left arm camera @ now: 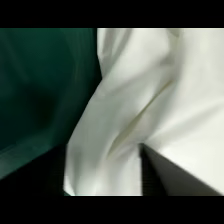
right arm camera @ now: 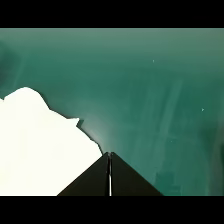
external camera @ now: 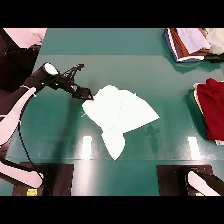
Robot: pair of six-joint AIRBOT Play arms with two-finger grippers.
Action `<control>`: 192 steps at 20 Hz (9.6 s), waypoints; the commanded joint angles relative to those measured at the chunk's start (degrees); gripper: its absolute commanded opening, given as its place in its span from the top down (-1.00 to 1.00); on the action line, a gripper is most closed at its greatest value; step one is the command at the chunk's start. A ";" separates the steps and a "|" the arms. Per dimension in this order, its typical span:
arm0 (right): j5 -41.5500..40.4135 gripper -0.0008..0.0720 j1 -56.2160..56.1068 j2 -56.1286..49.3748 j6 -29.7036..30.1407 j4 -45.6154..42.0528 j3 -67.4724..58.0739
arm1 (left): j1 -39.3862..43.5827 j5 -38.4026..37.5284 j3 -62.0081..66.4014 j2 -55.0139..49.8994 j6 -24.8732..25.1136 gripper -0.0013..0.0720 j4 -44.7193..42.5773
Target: Fold the shirts.
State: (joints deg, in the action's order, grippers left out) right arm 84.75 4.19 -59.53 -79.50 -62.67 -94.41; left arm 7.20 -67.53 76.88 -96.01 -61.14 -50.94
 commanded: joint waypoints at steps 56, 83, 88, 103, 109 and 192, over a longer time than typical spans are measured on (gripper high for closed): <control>1.40 0.94 -1.44 -4.28 -4.52 11.43 -14.25 | 0.44 -14.34 20.85 41.35 -11.45 0.90 -3.02; -5.88 0.94 -8.35 -21.22 -3.37 4.11 7.65 | -14.84 -5.25 -2.69 15.82 -12.24 -0.73 -5.29; -6.84 0.94 -8.35 -21.22 -3.37 4.09 7.63 | -14.99 9.29 -25.90 19.85 -7.61 -0.73 10.01; -6.62 0.94 -8.35 -21.24 -3.39 4.09 7.65 | -5.90 36.04 -35.76 20.48 5.60 -0.72 29.46; -6.60 0.94 -7.63 -20.31 -3.34 4.15 7.63 | -7.58 34.01 -29.75 23.37 5.60 0.90 28.50; -8.61 0.14 -1.25 -4.85 -2.45 -0.09 25.99 | -17.73 22.58 -43.23 27.76 -4.83 0.90 9.46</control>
State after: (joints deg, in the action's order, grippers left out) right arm 74.41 2.59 -64.42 -81.95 -62.70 -68.38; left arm -10.72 -45.10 33.01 -67.68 -65.06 -41.76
